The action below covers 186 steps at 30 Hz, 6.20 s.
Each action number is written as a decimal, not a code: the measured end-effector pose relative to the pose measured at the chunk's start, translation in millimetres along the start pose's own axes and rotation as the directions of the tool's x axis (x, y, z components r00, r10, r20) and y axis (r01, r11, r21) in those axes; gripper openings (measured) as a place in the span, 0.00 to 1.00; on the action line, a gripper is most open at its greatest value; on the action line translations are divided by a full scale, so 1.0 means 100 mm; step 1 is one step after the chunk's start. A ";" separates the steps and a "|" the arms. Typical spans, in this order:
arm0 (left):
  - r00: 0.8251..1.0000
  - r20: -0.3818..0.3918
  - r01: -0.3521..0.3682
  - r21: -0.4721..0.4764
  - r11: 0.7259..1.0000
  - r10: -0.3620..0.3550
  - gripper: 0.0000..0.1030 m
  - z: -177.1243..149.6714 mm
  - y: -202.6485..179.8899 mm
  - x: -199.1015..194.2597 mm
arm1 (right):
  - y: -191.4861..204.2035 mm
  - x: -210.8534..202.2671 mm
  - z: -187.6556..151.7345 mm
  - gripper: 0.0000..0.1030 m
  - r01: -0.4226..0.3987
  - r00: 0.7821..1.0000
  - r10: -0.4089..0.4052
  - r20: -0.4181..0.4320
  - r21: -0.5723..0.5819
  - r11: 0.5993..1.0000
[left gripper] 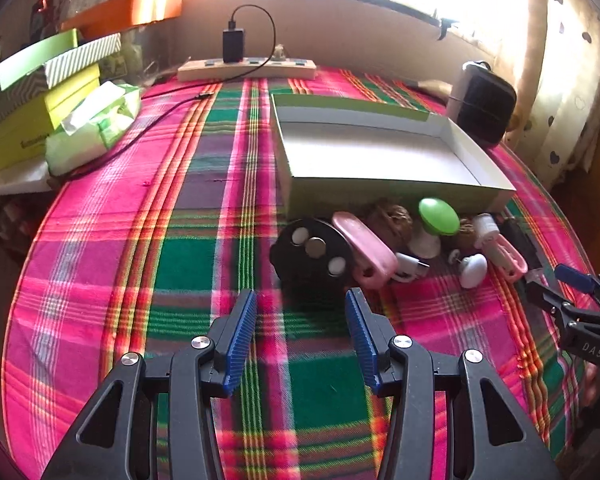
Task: Organize objects
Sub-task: 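Move the right tool toward the black flashlight while the left tool approaches the black puck, then close the right gripper on the black flashlight while the left gripper grasps the black puck, then carry the flashlight in the right gripper and the puck in the left gripper into the box, then open the right gripper releasing the flashlight while the left gripper releases the puck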
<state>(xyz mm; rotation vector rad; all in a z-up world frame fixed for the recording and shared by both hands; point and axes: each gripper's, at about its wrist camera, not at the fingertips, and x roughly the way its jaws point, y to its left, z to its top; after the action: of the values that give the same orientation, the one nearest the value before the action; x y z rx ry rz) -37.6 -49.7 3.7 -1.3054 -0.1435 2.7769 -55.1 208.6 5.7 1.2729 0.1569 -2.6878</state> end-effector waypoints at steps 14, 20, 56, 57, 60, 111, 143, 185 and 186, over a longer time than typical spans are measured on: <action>1.000 -0.009 -0.014 0.042 0.999 0.014 0.44 0.20 0.01 0.16 | 0.00 0.15 0.14 0.79 0.012 1.000 -0.013 -0.025 -0.015 1.000; 1.000 -0.008 -0.023 0.038 0.999 0.024 0.44 0.25 0.06 0.19 | -0.08 0.18 0.17 0.72 0.008 1.000 -0.008 -0.030 0.002 1.000; 0.996 -0.015 -0.085 0.042 0.996 0.086 0.44 0.45 0.19 0.35 | -0.06 0.22 0.29 0.40 -0.013 1.000 0.012 -0.014 -0.022 1.000; 0.996 -0.016 -0.083 0.041 0.996 0.084 0.44 0.45 0.19 0.34 | -0.05 0.22 0.29 0.38 -0.015 1.000 0.015 -0.014 -0.022 1.000; 0.996 -0.015 -0.083 0.037 0.996 0.084 0.43 0.45 0.19 0.34 | -0.04 0.22 0.28 0.34 -0.022 1.000 0.022 -0.011 -0.022 1.000; 0.999 0.041 0.017 0.126 0.992 -0.022 0.29 0.88 -0.23 0.17 | 0.27 0.05 0.87 0.28 -0.114 0.991 0.119 0.058 -0.080 0.990; 0.999 -0.043 -0.020 0.168 0.986 0.028 0.29 1.38 -0.35 1.00 | 0.49 1.07 1.51 0.28 -0.076 0.995 0.071 -0.067 -0.081 0.994; 0.999 -0.050 0.002 0.176 0.984 0.007 0.41 1.37 -0.41 0.97 | 0.45 1.02 1.52 0.44 -0.068 0.997 0.066 -0.049 -0.042 0.997; 0.999 -0.047 0.002 0.175 0.985 0.006 0.41 1.37 -0.41 0.96 | 0.45 1.00 1.51 0.45 -0.068 0.997 0.066 -0.046 -0.042 0.997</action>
<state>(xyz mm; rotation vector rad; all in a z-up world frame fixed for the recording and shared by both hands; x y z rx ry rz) -203.0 -6.4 21.9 -1.3259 0.1021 2.6856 -223.6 129.4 22.2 1.3024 0.1748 -2.5869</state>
